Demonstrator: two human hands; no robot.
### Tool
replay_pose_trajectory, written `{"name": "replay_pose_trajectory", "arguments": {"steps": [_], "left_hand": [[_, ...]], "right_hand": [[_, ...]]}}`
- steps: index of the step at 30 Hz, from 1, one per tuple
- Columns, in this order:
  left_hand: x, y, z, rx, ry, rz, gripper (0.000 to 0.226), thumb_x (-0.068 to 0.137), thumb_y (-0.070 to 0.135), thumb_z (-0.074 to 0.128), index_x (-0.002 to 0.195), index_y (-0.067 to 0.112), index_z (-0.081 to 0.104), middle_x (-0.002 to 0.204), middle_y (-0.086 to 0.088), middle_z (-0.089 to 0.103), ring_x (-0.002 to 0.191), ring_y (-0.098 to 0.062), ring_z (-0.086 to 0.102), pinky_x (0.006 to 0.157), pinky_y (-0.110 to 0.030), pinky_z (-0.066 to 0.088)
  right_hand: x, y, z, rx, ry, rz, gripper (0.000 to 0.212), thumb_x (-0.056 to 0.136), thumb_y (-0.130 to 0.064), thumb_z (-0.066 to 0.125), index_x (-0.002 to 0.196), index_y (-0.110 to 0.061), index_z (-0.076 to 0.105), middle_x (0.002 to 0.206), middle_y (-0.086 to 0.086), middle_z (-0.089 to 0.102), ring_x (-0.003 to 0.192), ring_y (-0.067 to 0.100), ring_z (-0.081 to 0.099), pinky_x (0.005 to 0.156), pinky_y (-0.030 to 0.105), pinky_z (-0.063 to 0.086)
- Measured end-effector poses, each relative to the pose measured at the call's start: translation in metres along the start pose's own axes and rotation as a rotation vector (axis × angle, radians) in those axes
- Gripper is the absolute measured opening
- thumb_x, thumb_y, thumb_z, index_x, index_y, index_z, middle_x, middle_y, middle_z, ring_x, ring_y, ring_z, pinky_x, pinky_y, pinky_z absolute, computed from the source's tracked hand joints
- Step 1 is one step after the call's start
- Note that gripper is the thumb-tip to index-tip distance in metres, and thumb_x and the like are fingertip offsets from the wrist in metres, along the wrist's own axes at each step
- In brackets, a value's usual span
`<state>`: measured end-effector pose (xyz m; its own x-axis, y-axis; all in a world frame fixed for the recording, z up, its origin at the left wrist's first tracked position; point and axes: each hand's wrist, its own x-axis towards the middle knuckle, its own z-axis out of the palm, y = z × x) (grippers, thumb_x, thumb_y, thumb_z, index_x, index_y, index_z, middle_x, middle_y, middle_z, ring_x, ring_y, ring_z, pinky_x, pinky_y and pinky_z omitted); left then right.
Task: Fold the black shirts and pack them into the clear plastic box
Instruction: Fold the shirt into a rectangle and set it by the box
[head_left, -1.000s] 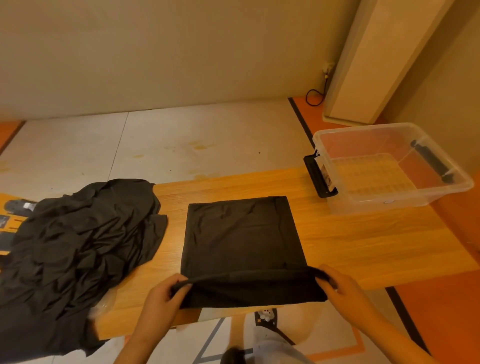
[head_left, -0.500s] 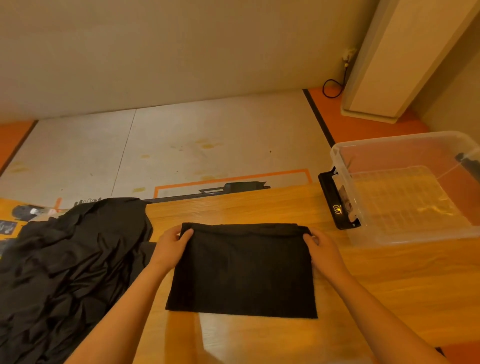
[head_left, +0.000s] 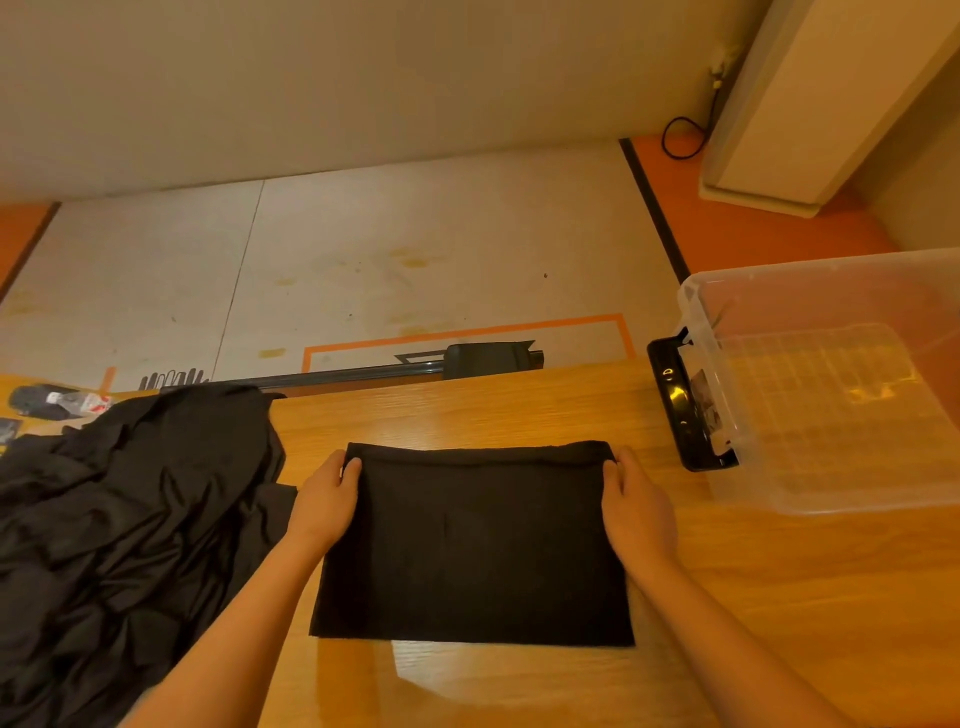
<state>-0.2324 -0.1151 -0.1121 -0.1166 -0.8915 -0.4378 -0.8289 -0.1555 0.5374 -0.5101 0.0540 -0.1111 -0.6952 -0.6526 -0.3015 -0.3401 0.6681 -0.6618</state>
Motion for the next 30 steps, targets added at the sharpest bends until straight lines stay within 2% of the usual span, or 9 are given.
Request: {"name": "replay_pose_trajectory", "arguments": {"steps": [5,7,10,14,19,21,25,28,30], "left_hand": [[-0.003,0.003,0.000,-0.016,0.017,0.017,0.049,0.105,0.032,0.033,0.148,0.009,0.033,0.145,-0.012,0.046,0.132,-0.032,0.044,0.103,-0.041,0.037],[-0.007,-0.003,0.001,-0.019,0.039,0.052,0.045,0.105,0.034,0.033,0.142,0.010,0.039,0.132,-0.010,0.057,0.121,-0.032,0.053,0.094,-0.042,0.044],[-0.016,-0.011,0.001,-0.073,0.091,0.066,0.040,0.104,0.037,0.033,0.131,0.010,0.045,0.113,-0.008,0.063,0.107,-0.031,0.060,0.085,-0.043,0.048],[-0.025,-0.014,0.008,-0.155,0.173,0.058,0.034,0.104,0.036,0.034,0.118,0.010,0.050,0.102,-0.010,0.063,0.098,-0.032,0.060,0.083,-0.047,0.048],[-0.016,-0.004,0.008,-0.152,0.188,-0.026,0.023,0.103,0.034,0.038,0.106,0.014,0.048,0.086,-0.009,0.063,0.077,-0.028,0.061,0.068,-0.040,0.047],[-0.014,-0.001,0.006,-0.148,0.256,-0.033,0.021,0.103,0.033,0.038,0.108,0.015,0.047,0.093,-0.008,0.065,0.074,-0.026,0.060,0.064,-0.038,0.046],[-0.039,-0.002,0.012,-0.086,0.499,0.083,0.037,0.100,0.025,0.046,0.134,0.010,0.046,0.131,-0.010,0.055,0.118,-0.030,0.053,0.095,-0.047,0.046],[-0.073,-0.005,0.045,0.087,0.362,0.364,0.055,0.099,0.029,0.045,0.149,0.013,0.031,0.155,-0.004,0.030,0.145,-0.022,0.025,0.118,-0.042,0.023],[-0.089,-0.010,0.073,0.304,0.234,0.489,0.060,0.099,0.039,0.034,0.154,0.020,0.016,0.161,0.001,0.013,0.150,-0.016,0.006,0.120,-0.038,0.010]], "right_hand": [[-0.003,-0.011,-0.002,-0.206,0.042,-0.130,0.037,0.103,-0.034,0.033,0.136,-0.025,0.044,0.065,-0.004,0.055,0.056,0.012,0.054,0.052,0.028,0.044],[-0.008,-0.011,-0.002,-0.226,0.035,-0.205,0.035,0.102,-0.033,0.034,0.134,-0.023,0.047,0.062,-0.008,0.052,0.053,0.009,0.051,0.048,0.024,0.039],[-0.014,-0.009,-0.001,-0.114,0.008,-0.275,0.030,0.102,-0.026,0.039,0.128,-0.022,0.051,0.063,-0.011,0.048,0.052,0.007,0.046,0.049,0.021,0.031],[-0.005,-0.005,0.002,0.124,0.027,-0.197,0.018,0.102,-0.025,0.038,0.115,-0.027,0.050,0.064,-0.003,0.050,0.052,0.012,0.045,0.048,0.026,0.035],[0.011,0.000,0.008,0.161,0.040,-0.046,0.027,0.100,-0.030,0.044,0.123,-0.016,0.046,0.078,0.000,0.056,0.064,0.014,0.055,0.052,0.022,0.040],[0.005,-0.004,0.006,0.168,0.097,-0.073,0.032,0.099,-0.028,0.048,0.128,-0.016,0.045,0.096,0.001,0.058,0.084,0.016,0.058,0.065,0.020,0.044],[-0.023,-0.004,0.017,-0.124,0.162,-0.244,0.040,0.097,-0.024,0.051,0.136,-0.016,0.048,0.138,0.002,0.048,0.131,0.018,0.040,0.105,0.027,0.031],[-0.048,-0.013,0.043,-0.422,0.063,-0.512,0.041,0.098,-0.029,0.042,0.137,-0.021,0.050,0.146,0.002,0.045,0.140,0.021,0.035,0.116,0.034,0.022],[-0.056,-0.015,0.064,-0.586,-0.084,-0.644,0.047,0.095,-0.035,0.032,0.138,-0.025,0.049,0.147,0.004,0.044,0.139,0.024,0.036,0.115,0.040,0.019]]}}
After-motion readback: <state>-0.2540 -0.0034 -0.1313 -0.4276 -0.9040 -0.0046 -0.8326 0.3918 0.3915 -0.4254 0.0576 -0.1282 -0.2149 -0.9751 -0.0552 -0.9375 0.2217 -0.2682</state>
